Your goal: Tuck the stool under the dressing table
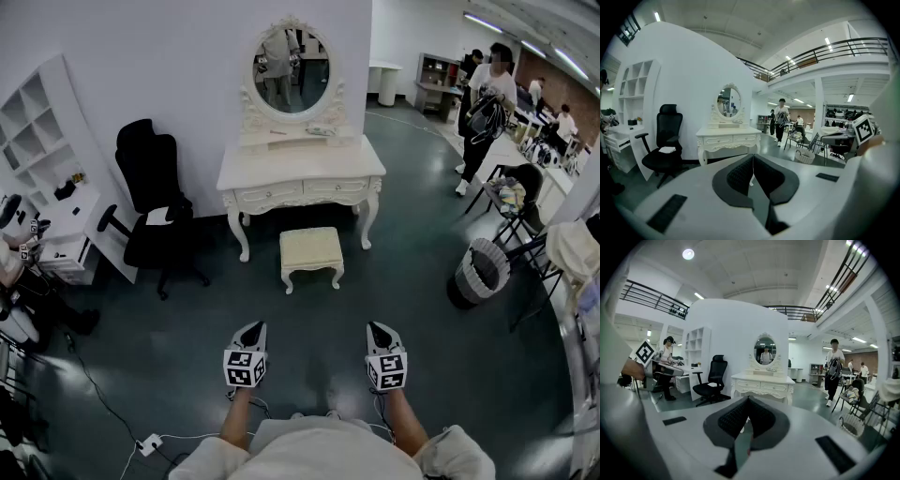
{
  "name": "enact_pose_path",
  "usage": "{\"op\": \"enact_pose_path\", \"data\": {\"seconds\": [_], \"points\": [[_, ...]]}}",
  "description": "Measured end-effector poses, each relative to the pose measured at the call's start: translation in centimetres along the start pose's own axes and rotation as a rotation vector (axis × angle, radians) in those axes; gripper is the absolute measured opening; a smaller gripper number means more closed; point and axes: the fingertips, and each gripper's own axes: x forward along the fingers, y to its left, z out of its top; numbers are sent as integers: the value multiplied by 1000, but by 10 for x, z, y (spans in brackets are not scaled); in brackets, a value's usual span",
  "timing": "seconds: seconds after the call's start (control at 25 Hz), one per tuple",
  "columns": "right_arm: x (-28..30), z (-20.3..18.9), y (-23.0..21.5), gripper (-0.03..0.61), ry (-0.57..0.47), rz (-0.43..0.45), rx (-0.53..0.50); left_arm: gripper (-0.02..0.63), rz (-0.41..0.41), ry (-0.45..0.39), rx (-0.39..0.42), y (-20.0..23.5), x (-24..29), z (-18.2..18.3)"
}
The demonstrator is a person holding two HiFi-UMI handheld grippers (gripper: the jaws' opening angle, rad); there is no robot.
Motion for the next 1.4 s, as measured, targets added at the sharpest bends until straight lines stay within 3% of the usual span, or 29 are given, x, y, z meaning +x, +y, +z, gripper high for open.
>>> {"op": "enact_pose_path", "data": {"seconds": [0.76, 0.88, 0.92, 0.96, 1.04, 1.08, 1.4], "points": [[-19, -14, -6, 2, 10, 18, -7, 16, -10, 3, 19, -23, -14, -11], [-22, -15, -11, 3, -2, 32, -2, 46, -30, 1, 15, -35, -12, -11], [-23, -16, -11, 40, -5, 48, 3, 128, -39, 3, 8, -38, -11, -12], [-22, -17, -10, 94, -6, 67, 9, 171, -47, 4, 1, -41, -9, -12], [-21, -18, -9, 245, -3, 97, 13, 221, -49, 3, -8, -45, -7, -12], [-21, -18, -10, 282, -1, 106, 12, 223, -46, 2, -10, -46, -6, -12], [-22, -29, -29, 287, 2, 113, 4, 247, -17, -1, 0, -61, 2, -12]]}}
